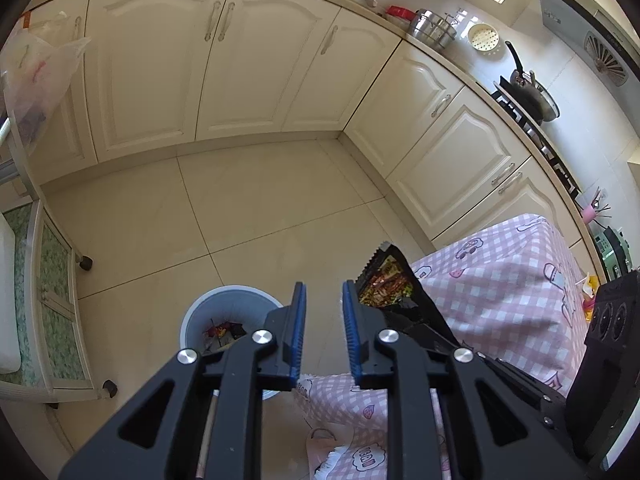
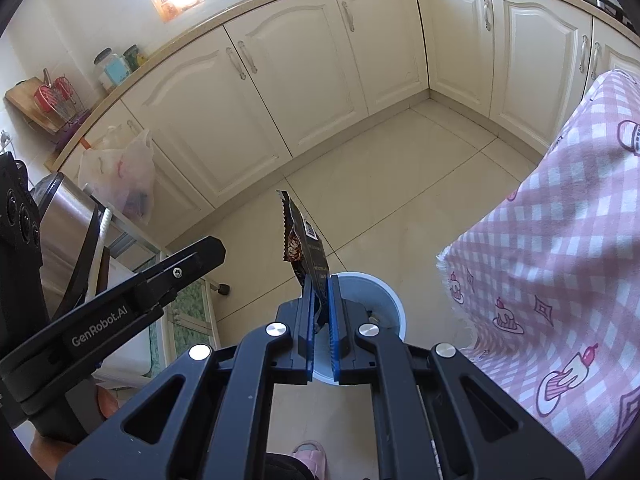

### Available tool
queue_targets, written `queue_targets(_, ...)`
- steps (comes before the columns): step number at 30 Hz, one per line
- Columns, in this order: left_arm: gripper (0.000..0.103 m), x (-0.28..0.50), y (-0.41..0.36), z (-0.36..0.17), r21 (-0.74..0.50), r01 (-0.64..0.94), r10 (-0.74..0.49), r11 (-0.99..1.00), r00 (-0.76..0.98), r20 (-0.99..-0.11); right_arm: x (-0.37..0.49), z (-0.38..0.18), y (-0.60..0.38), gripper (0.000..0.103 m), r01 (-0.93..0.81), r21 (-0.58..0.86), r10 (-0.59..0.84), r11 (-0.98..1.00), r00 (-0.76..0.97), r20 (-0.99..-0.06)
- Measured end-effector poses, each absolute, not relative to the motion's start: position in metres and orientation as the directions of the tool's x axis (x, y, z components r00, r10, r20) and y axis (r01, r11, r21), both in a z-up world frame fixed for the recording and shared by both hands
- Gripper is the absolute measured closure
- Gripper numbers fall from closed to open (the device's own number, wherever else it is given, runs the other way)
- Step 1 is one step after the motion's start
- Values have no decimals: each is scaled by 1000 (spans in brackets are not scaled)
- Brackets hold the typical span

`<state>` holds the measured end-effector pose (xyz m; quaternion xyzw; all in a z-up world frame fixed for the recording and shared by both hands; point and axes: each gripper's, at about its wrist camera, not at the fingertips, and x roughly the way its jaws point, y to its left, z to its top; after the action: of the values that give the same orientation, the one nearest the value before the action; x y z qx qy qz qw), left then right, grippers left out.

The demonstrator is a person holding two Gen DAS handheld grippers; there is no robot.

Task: Collect trash
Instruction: 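Open the right tool over the blue bin to drop the small black wrapper, then move both open tools back over the table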

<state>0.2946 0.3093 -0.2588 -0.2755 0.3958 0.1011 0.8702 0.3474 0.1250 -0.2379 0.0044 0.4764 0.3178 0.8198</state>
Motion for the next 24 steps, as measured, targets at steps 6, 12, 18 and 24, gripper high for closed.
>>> queue_targets(6,74,289,317,-256,-400,-414,-26,818,668,-744,349,-236,129,98,-521,315,534,794,348,-770)
queue_targets(12,68,283,326,-249,-407,-434,-5,804,680,-733,354,-231,137,91,-521,351,576,779,371,-729)
queue_targets(18,65,280,324,-233,-403,-428,10,809,695,-719,354,-217,135,87,-528,333,577,781,407,-708)
queue_targets(24,65,283,295,-214,-401,-383,-13,832,710,-704,347,-196,102,84,-505,313,559,804,463,-688)
